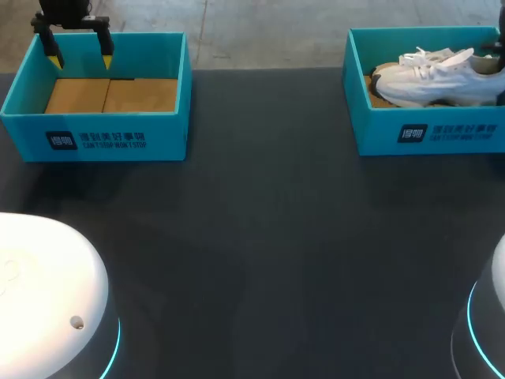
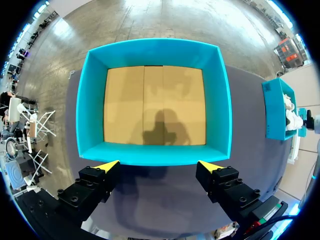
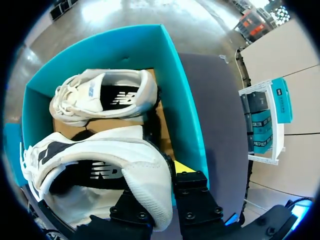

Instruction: Take the shoe out of the shoebox, open the shoe tongue, remove and reinsert the insole, then place the shoe into the shoebox

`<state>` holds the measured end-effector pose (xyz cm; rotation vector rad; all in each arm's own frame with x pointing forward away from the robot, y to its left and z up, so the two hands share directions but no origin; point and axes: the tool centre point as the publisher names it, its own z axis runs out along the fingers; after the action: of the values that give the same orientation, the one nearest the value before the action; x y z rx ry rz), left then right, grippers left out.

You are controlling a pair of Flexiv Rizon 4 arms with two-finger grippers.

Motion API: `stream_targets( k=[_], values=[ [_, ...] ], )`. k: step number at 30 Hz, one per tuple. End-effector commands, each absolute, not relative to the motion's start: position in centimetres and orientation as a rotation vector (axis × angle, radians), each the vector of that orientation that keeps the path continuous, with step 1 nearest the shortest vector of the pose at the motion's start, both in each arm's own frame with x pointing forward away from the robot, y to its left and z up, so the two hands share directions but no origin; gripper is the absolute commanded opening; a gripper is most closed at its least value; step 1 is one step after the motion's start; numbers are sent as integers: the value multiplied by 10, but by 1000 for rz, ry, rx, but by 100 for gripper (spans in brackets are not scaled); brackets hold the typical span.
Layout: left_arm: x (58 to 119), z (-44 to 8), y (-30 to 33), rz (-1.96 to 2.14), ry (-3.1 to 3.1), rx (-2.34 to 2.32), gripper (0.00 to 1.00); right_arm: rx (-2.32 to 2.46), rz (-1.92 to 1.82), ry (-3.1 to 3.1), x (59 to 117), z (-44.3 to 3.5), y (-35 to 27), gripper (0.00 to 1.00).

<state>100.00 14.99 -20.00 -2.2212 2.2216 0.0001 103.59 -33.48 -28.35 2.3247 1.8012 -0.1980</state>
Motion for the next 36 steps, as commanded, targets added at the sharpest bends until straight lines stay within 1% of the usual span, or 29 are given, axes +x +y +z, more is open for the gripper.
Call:
stream_targets(
  k=[1, 23, 36],
  values=[
    [1000, -200, 150, 0, 2222, -2221, 100, 2309, -220, 1785, 1034, -266, -326, 0],
    [1000, -200, 150, 0, 2222, -2221, 100, 2255, -273, 1742, 1033, -211, -327, 0],
    [1000, -200, 150, 0, 2222, -2221, 100, 2289, -305, 1683, 1001, -184, -312, 0]
  ],
)
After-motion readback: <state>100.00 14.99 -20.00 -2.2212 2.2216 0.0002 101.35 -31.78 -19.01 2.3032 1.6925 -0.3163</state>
